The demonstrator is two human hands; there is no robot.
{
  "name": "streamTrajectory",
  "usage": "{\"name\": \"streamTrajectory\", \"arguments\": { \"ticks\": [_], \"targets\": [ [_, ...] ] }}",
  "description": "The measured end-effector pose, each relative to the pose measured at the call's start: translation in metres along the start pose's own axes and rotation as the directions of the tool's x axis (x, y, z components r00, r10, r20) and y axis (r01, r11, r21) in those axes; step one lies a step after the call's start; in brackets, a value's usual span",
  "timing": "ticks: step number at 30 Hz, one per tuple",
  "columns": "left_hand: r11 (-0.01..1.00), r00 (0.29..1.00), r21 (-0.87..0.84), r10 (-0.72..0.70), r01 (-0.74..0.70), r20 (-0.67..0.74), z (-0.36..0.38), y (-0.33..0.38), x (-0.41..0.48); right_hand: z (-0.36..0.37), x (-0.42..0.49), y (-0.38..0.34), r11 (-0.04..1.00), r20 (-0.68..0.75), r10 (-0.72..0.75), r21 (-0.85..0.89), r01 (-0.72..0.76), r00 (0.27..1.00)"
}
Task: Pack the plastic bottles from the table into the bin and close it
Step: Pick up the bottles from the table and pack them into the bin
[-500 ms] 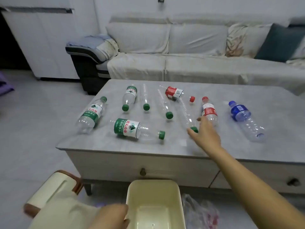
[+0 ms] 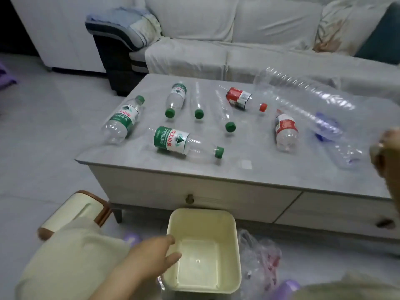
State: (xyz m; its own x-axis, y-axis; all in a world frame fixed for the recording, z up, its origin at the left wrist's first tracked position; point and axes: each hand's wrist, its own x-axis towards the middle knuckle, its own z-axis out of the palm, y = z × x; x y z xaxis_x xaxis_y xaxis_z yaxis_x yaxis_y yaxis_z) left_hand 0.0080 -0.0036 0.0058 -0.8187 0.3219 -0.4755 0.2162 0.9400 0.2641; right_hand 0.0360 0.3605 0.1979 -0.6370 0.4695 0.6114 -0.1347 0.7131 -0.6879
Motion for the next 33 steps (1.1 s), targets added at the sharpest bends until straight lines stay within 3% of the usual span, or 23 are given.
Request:
{"name": "streamTrajectory", "arguments": {
  "ticks": [2,3,5,7,9,10,12,14,16,18,19,23,25,28,33],
  "targets": [
    [0.962,0.995,-0.265,0.05,-0.07,-0.082,-0.006,-0.005,-0.009,-0.025,-0.046,0.009,0.976,0.125,0.134,0.154,-0.153,0.983],
    [0.869,0.991,-0.478,0.092,-0.126,-0.093,-0.012,-0.004,-0.016,-0.03,-0.071,0.014,0.95,0.231,0.179,0.212,-0.229,0.956],
    [0.55,0.976,-0.811,0.189,-0.197,-0.109,-0.021,0.0,-0.03,-0.02,-0.122,0.015,0.913,0.392,0.218,0.242,-0.329,0.893],
    [0.306,0.968,-0.936,0.23,-0.174,-0.104,-0.022,0.006,-0.038,0.003,-0.17,0.016,0.873,0.547,0.257,0.221,-0.434,0.797],
    [0.219,0.989,-0.965,0.062,-0.144,-0.133,-0.018,0.008,-0.034,0.034,-0.21,0.019,0.817,0.697,0.31,0.153,-0.556,0.646],
    [0.245,0.984,-0.959,-0.07,-0.141,-0.162,-0.014,0.005,-0.028,0.046,-0.222,0.032,0.82,0.745,0.348,0.053,-0.569,0.57],
    [0.431,0.947,-0.895,-0.226,-0.114,-0.229,-0.008,-0.003,-0.017,0.069,-0.24,0.056,0.883,0.818,0.407,-0.238,-0.405,0.407],
    [0.699,0.94,-0.711,-0.192,-0.071,-0.282,0.008,-0.01,-0.01,0.084,-0.248,0.063,0.872,0.802,0.487,-0.468,-0.141,0.347],
    [0.873,0.952,-0.488,-0.154,0.006,-0.263,0.031,-0.008,-0.006,0.093,-0.242,0.053,0.873,0.813,0.484,-0.476,-0.11,0.323],
    [0.935,0.966,-0.351,-0.141,0.057,-0.217,0.052,-0.005,0.0,0.104,-0.225,0.04,0.899,0.831,0.429,-0.43,-0.079,0.354],
    [0.955,0.974,-0.288,-0.126,0.067,-0.191,0.06,-0.003,0.003,0.11,-0.212,0.036,0.913,0.825,0.39,-0.405,-0.054,0.409],
    [0.993,0.989,-0.081,-0.1,0.091,-0.113,0.085,-0.003,0.012,0.147,-0.135,0.012,0.962,0.668,0.168,-0.272,0.028,0.725],
    [0.995,0.99,-0.024,-0.103,0.101,-0.094,0.096,-0.001,0.012,0.176,-0.095,-0.008,0.948,0.574,0.022,-0.273,0.166,0.819],
    [0.994,0.994,0.052,-0.089,0.093,-0.07,0.108,0.001,0.013,0.233,-0.051,-0.038,0.869,0.549,-0.104,-0.356,0.345,0.829],
    [0.992,0.996,0.09,-0.086,0.089,-0.037,0.112,-0.001,0.017,0.299,-0.031,-0.051,0.776,0.705,-0.102,-0.385,0.5,0.701]
  ]
}}
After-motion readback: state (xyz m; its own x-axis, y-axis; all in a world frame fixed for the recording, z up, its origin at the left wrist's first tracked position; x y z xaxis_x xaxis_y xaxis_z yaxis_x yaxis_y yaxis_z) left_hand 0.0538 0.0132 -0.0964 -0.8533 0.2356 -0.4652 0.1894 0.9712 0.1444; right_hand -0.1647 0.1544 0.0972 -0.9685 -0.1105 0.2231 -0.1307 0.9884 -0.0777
